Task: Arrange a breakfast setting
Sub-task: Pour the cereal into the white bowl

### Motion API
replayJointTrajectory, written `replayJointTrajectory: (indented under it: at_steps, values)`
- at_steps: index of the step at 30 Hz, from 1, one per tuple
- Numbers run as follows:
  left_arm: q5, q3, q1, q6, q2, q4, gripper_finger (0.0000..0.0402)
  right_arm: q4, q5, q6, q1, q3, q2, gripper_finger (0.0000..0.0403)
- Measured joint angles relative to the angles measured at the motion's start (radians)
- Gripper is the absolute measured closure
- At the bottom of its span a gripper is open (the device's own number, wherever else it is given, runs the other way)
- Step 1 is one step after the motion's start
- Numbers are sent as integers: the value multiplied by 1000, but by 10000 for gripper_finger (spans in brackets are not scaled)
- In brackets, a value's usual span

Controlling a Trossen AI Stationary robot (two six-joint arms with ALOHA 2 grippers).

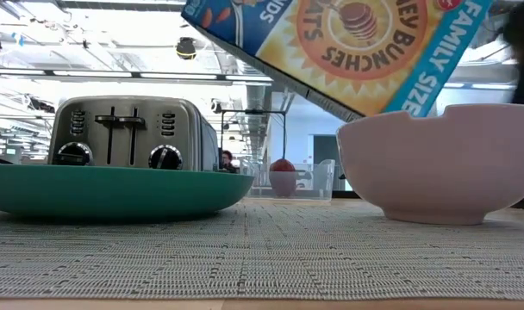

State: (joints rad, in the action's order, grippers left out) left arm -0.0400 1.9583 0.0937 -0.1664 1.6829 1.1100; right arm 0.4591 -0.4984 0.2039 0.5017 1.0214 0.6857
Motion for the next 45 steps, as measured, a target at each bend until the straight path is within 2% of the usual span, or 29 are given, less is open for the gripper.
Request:
replayJointTrajectory:
  at_steps: [4,9,14,17,29,33,38,41,45]
  values:
    - [-20,0,6,42,0,-9,401,0,0,0,0,0,0,171]
    - [-70,0,21,5,0,4,401,0,0,-1,0,0,-3,171]
    - [53,0,7,19,0,-9,401,-1,0,-1,0,0,-7,171]
    - [16,0,9,14,0,-3,401,0,0,-1,0,0,-7,171]
    - [7,0,2,17,-6,30,401,0,0,0,0,0,-7,171]
    - [-43,-10,29,16,-46,51,401,0,0,0,0,0,-7,171]
    - [-18,-138,30,18,-147,-76,401,1,0,-2,0,0,-7,171]
    - [-29,-261,20,31,-222,-142,401,1,0,-1,0,0,-7,171]
    - [-28,-455,17,46,-354,-337,401,-2,0,-1,0,0,-7,171]
